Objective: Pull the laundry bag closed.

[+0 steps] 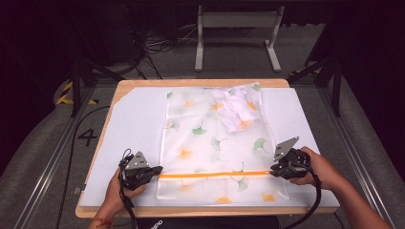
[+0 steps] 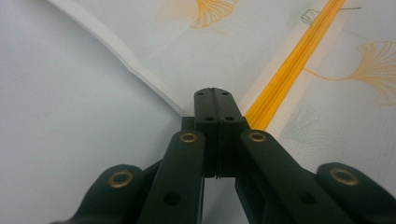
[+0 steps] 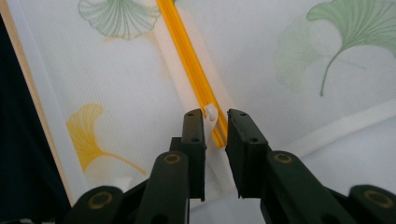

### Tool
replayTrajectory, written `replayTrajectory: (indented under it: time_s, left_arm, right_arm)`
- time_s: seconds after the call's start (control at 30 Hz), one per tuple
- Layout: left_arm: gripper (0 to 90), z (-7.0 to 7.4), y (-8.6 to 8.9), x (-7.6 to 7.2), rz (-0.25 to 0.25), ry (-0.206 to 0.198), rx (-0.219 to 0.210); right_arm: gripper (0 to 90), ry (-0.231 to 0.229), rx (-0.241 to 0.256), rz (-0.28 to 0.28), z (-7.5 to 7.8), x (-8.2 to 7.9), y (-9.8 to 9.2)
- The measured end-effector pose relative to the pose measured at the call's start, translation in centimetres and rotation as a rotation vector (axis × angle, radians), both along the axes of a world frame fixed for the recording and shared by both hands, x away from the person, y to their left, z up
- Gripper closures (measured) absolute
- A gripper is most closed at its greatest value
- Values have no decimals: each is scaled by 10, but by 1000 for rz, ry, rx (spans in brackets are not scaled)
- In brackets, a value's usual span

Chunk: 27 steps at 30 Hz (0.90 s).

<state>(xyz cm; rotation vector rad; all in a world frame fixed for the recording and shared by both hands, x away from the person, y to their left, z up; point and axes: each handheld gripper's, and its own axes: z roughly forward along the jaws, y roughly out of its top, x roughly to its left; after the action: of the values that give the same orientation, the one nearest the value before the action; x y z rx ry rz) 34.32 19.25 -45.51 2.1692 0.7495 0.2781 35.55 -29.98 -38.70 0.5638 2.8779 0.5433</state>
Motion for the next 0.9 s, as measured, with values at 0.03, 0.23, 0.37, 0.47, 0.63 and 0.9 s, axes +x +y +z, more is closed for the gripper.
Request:
replayTrajectory:
  time_s: [0.03, 0.23, 0.37, 0.47, 0.63, 0.9]
  left_arm:
    - [872, 0, 0, 0, 0, 0, 0]
    - [843, 4, 7, -3, 11, -36, 2]
    - [802, 8, 9, -7, 10, -59, -6]
    - [761, 11, 11, -11, 8, -80, -1]
    - [704, 15, 14, -15, 16, -106, 5]
    - [532, 19, 17, -22, 35, -129, 33]
  right_arm:
    - [751, -18, 10, -12, 1, 1, 0]
    - [732, -55, 86, -45, 4, 2, -5]
    - [706, -104, 137, -73, 6, 2, -9]
    - [695, -136, 166, -90, 6, 0, -11]
    - [668, -180, 193, -120, 6, -3, -14]
    - [546, -254, 224, -151, 4, -12, -24]
